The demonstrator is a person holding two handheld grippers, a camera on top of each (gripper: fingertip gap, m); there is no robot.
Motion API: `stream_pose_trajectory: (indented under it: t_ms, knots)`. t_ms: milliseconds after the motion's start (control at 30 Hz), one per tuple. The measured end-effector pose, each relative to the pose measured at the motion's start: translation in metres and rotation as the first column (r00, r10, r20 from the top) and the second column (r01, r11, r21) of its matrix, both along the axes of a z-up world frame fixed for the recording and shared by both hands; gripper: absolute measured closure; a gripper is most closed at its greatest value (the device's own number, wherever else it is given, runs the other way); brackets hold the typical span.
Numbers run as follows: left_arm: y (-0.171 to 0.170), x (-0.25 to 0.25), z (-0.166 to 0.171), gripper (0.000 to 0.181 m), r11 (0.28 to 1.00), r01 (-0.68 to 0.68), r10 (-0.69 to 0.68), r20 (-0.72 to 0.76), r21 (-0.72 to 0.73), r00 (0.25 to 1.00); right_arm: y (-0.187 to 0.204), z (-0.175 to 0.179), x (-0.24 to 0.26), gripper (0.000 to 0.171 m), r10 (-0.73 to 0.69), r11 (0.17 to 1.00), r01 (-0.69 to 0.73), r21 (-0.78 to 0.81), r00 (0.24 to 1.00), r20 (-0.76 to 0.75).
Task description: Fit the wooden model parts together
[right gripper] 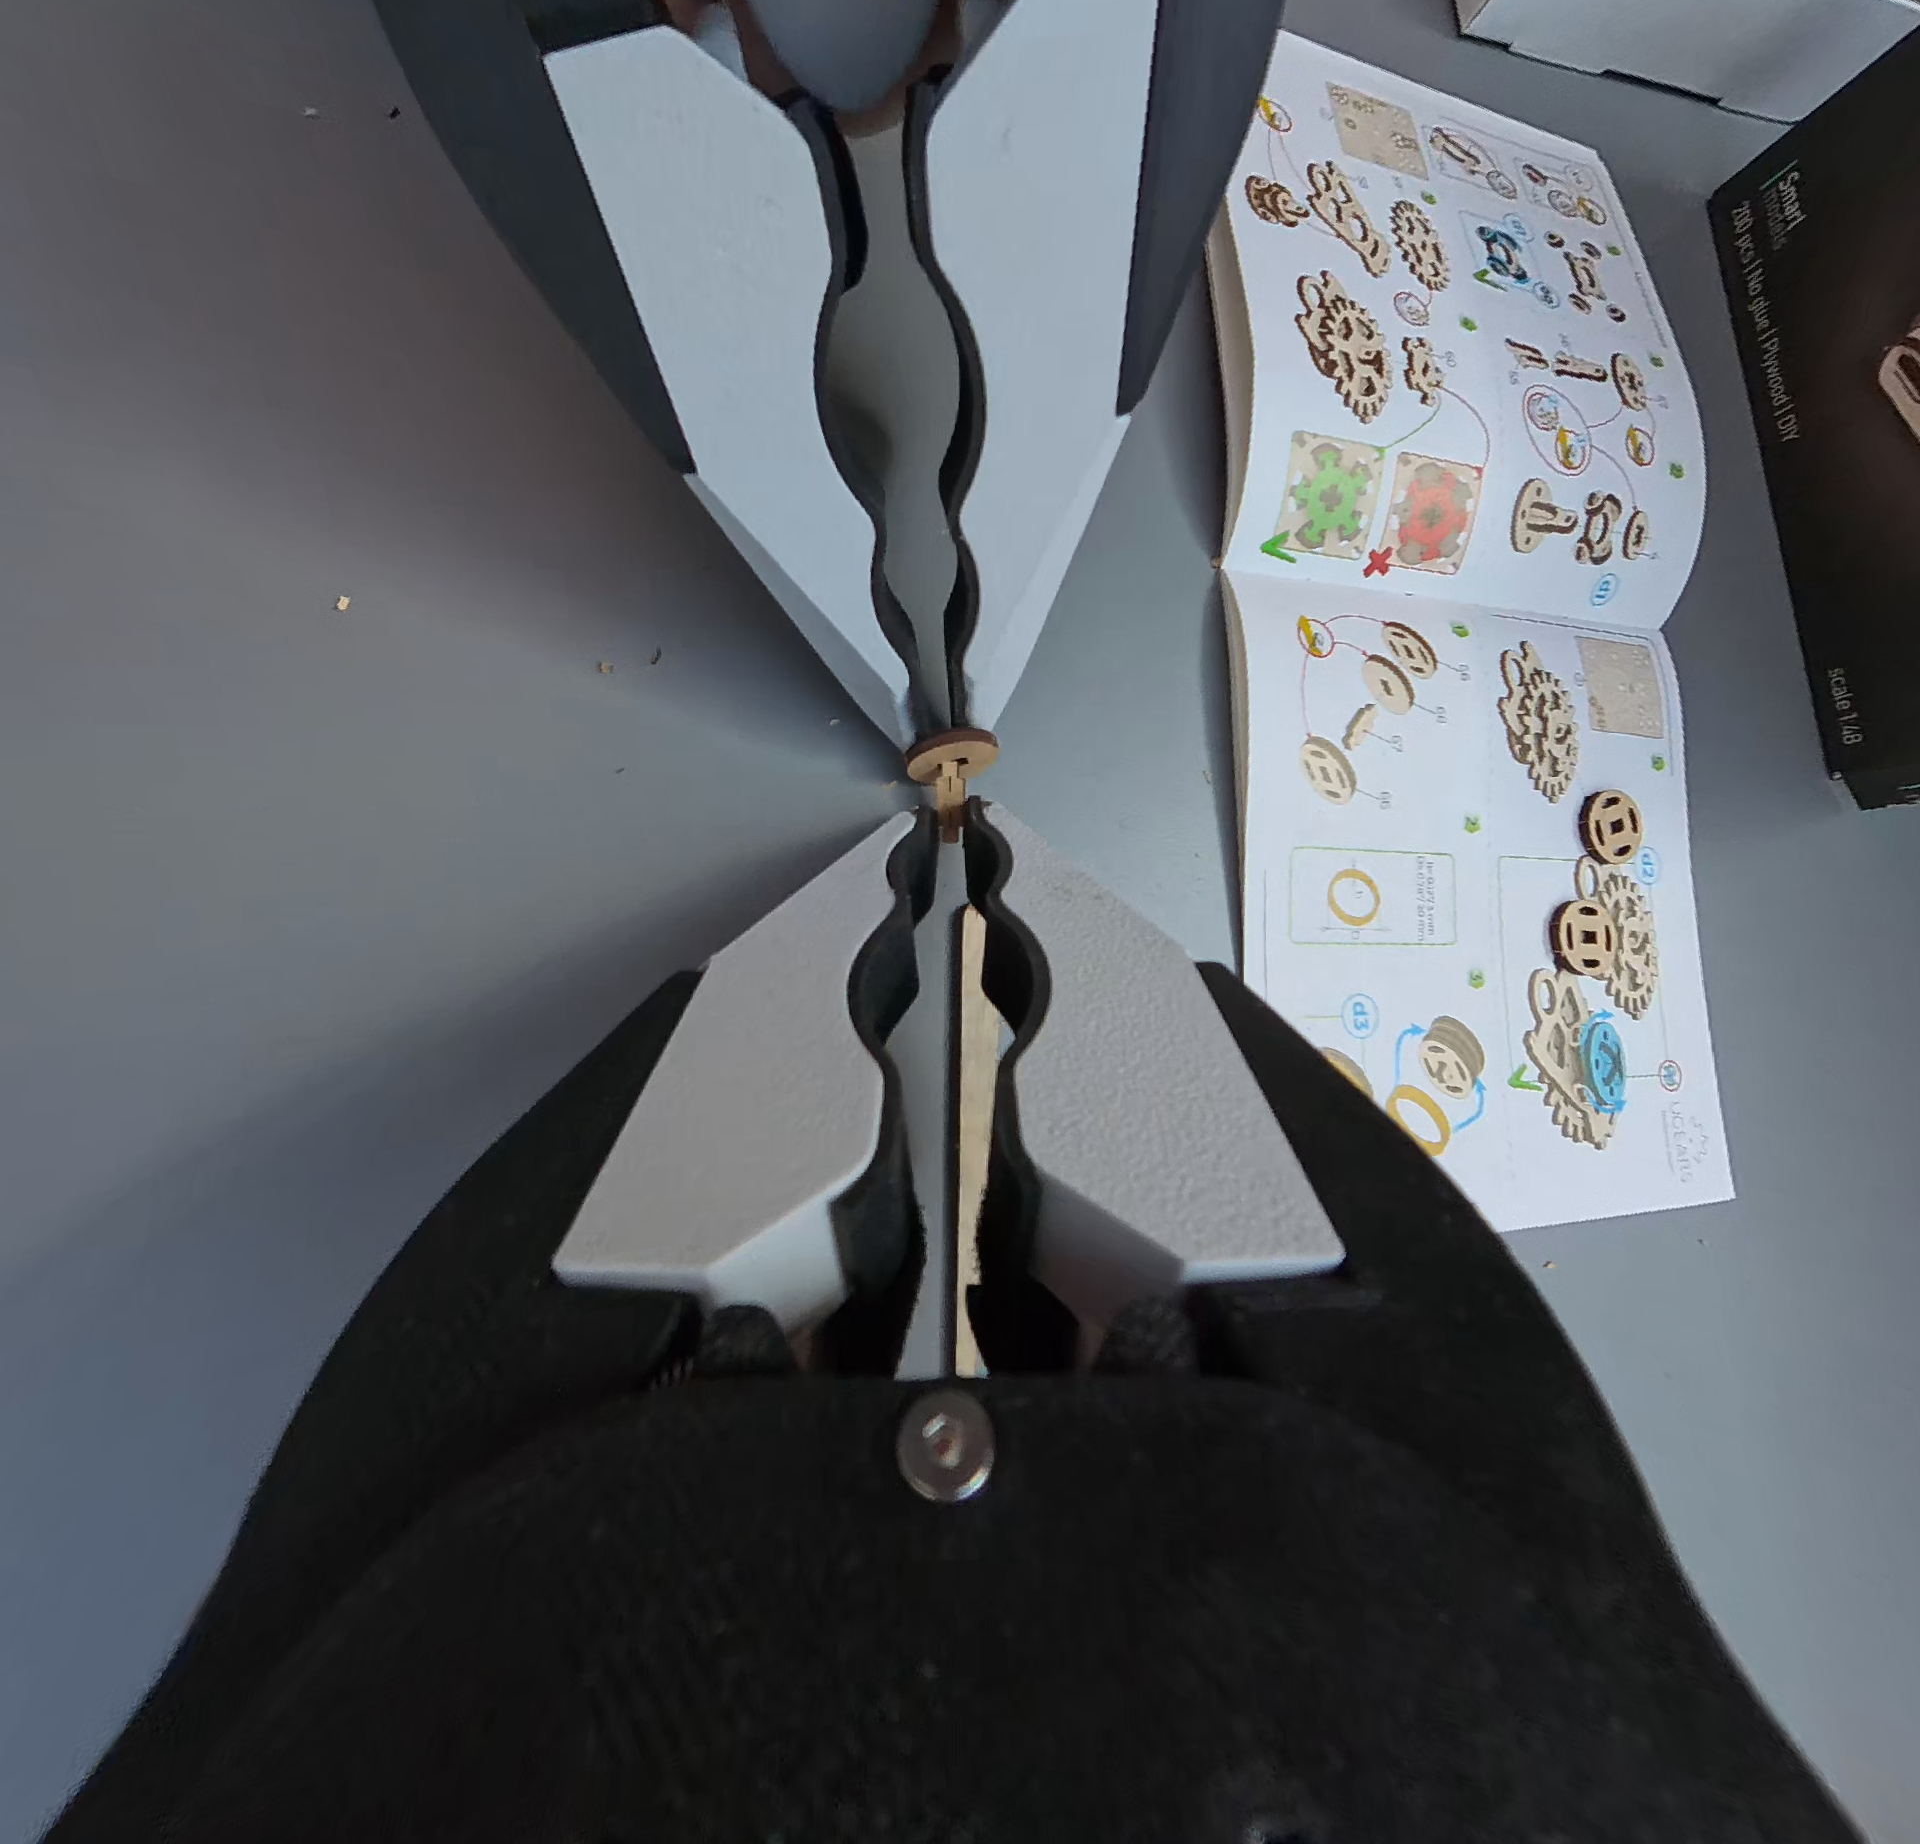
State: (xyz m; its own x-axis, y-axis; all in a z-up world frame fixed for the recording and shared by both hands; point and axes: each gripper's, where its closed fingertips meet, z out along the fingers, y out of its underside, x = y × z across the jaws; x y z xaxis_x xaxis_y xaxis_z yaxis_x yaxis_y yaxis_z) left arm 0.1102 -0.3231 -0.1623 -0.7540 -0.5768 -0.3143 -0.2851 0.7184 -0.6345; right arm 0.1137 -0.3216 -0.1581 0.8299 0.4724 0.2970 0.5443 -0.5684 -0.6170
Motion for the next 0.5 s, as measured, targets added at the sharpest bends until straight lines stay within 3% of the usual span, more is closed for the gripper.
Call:
stream_pose_trajectory:
  t_ms: [233,500]
  knots:
    - [-0.0059,-0.0012,0.0012,0.175,1.000,0.025,-0.025,0.005,-0.009,1.000,-0.0028,-0.0009,0.0021,0.167,0.027,1.000,-0.027,-0.001,0.993,0.117]
    - [-0.0066,-0.0005,0.0024,0.175,0.999,0.016,-0.016,-0.011,-0.045,1.000,-0.0033,0.0041,-0.0009,0.167,0.016,1.000,-0.016,0.020,1.000,-0.004]
